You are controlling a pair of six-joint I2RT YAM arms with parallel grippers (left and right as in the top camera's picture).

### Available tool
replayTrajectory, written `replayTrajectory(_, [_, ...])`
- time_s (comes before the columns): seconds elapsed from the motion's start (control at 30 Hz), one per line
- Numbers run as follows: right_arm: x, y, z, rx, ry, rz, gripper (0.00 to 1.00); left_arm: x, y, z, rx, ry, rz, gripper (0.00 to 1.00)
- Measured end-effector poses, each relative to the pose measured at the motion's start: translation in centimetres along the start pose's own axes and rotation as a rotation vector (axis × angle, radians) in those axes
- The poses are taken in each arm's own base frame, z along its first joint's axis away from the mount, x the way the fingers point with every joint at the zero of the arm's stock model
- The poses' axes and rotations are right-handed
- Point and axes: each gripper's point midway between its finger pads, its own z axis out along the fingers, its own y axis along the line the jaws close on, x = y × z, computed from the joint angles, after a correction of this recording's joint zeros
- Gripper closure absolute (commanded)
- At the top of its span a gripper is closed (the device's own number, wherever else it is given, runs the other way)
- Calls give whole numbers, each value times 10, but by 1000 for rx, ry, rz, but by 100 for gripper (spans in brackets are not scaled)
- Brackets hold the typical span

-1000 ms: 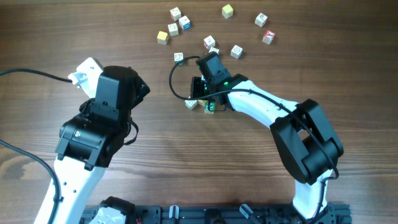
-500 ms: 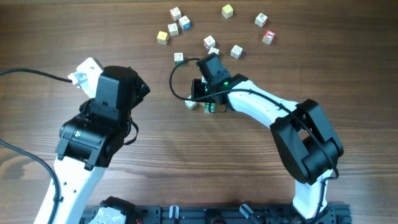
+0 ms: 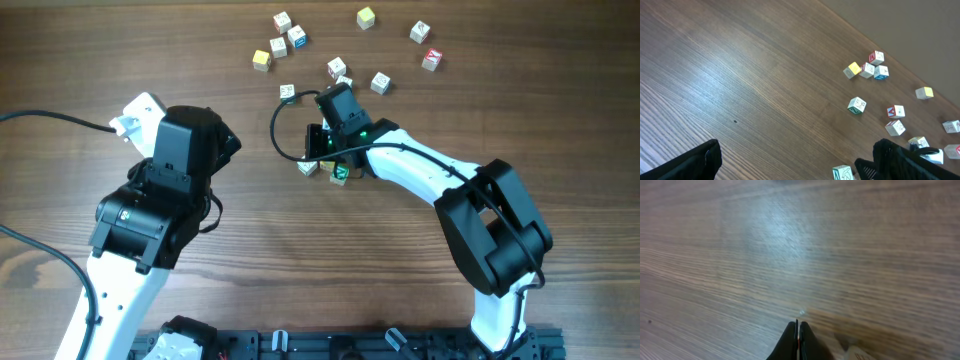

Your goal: Form a circle

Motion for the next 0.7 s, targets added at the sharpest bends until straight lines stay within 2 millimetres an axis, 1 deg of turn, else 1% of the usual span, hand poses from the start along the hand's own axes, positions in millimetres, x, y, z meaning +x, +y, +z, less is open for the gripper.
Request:
replayTrajectory(0.1, [-6, 3, -10, 1, -20, -6, 95, 0, 0, 0, 0, 0, 0, 0])
replayTrajectory(0.13, [-8, 3, -18, 17, -28, -5, 96, 0, 0, 0, 0, 0, 0, 0])
replayTrajectory(0.23, [-7, -7, -41, 94, -30, 12, 95, 0, 0, 0, 1, 0, 0, 0])
replayTrajectory(0.27, [-5, -10, -45, 114, -24, 16, 96, 0, 0, 0, 0, 0, 0, 0])
replayTrajectory(0.3, [-2, -13, -48, 132, -13, 21, 95, 0, 0, 0, 0, 0, 0, 0])
replayTrajectory(0.43, [23, -35, -54, 233, 82, 50, 95, 0, 0, 0, 1, 0, 0, 0])
replayTrajectory(0.5, [30, -40, -56, 261, 107, 62, 95, 0, 0, 0, 0, 0, 0, 0])
replayTrajectory(0.6, [33, -42, -57, 269, 119, 69, 95, 0, 0, 0, 0, 0, 0, 0])
replayTrajectory(0.7, [35, -39, -56, 253, 130, 72, 95, 0, 0, 0, 0, 0, 0, 0])
